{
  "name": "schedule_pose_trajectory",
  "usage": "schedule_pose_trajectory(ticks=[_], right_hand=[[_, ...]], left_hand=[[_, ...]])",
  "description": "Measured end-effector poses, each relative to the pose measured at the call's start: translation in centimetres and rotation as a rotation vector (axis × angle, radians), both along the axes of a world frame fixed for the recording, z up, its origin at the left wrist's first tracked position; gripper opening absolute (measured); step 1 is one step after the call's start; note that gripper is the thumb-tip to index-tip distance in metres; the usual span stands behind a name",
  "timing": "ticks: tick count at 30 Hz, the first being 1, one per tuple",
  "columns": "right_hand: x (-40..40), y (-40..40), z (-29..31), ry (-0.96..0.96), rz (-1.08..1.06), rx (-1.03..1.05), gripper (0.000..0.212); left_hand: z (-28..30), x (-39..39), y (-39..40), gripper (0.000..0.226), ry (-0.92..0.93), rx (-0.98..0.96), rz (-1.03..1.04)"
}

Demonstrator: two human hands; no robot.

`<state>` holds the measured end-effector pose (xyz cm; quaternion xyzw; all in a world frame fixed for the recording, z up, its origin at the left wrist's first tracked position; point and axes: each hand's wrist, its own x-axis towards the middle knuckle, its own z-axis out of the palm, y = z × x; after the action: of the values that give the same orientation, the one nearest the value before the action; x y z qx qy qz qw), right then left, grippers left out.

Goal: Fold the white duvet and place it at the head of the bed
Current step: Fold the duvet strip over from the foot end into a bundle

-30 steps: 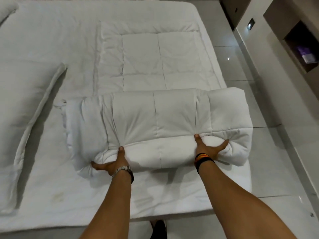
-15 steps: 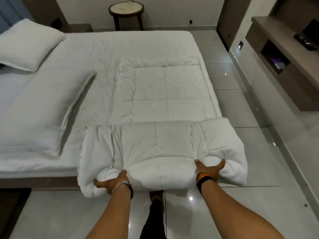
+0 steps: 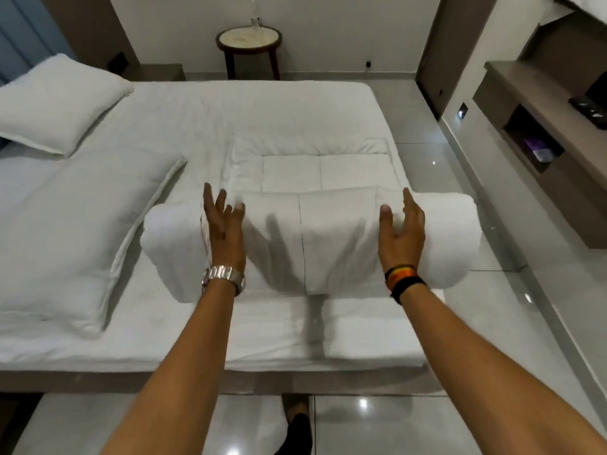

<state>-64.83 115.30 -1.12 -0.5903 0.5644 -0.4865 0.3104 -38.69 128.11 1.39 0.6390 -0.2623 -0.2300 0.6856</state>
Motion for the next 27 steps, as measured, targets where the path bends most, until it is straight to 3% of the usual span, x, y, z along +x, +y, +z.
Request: schedule_pose_trajectory(ticks=[2,5,11,16,19,21,24,25,27], right_hand=[[1.0,-0.7,-3.6,0.306,-0.004,-0.12,0.059],[3.5,-3.4,-8.9,0.666,0.039,-0.046,0.07],[8.5,-15.5,-14.3,1.001,0.066,0.071,0.071],[10.9,-19.7,-20.9,1.178,0.147,0.217,0.074],[11.8,-20.8,-21.0,1.176,0.189,0.295,0.074],[11.4,-20.7,-18.7,1.057,0.227,0.29,0.073],[8.3,-16.9,-15.4,0.876,0.109,0.055,0.065],[6.6,-14.7,-15.0,0.835,0.004,0.069,0.067],[3.4,-10.3,-15.2,0.625,-0.249,0.342,0.083]], left_hand=[[-3.1,0.1,-1.6,0.076,-0.307,0.102,0.011],[-9.2,-0.1,-4.0,0.076,-0.812,0.441,0.021],[-15.9,6.8,-15.7,0.073,-1.12,0.641,-0.028],[-23.0,9.8,-22.2,0.072,-1.143,0.836,-0.179],[-24.0,10.1,-23.2,0.073,-1.109,0.91,-0.234],[-22.2,10.1,-23.0,0.073,-1.076,0.939,-0.267],[-18.8,10.0,-19.1,0.067,-1.036,0.845,-0.167],[-18.0,9.4,-16.7,0.066,-1.002,0.828,-0.072],[-17.5,7.1,-11.1,0.072,-0.796,0.889,0.122]])
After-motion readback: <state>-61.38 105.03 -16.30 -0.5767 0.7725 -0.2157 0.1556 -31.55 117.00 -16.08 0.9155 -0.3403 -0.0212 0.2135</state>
